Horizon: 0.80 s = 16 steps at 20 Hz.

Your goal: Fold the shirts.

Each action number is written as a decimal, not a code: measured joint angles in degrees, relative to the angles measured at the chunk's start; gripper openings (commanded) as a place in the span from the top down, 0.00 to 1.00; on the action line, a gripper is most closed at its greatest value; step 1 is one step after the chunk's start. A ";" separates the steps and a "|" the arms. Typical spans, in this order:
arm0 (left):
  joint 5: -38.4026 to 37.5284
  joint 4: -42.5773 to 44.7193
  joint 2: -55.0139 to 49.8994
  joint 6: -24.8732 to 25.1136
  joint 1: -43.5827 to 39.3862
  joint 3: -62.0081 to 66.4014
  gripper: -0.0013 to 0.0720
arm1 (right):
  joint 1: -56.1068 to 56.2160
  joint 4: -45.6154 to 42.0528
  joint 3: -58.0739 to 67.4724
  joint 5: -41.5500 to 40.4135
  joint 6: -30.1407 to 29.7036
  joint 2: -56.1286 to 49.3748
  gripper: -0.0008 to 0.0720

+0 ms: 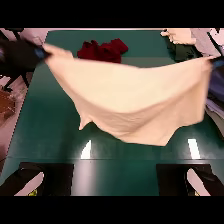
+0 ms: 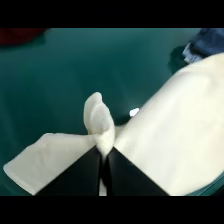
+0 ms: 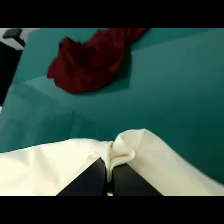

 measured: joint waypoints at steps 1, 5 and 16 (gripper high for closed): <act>1.38 1.51 0.04 -0.07 0.00 -4.81 0.95 | 3.91 0.33 -1.44 -5.16 -0.74 -4.46 0.97; 11.61 10.91 0.13 -5.86 0.02 -22.69 0.95 | 14.21 -0.35 3.63 -16.96 -2.08 -24.81 0.96; 34.05 28.74 -2.34 -20.17 0.02 -36.85 0.95 | 10.58 -2.27 15.63 -0.24 -2.45 -33.94 0.33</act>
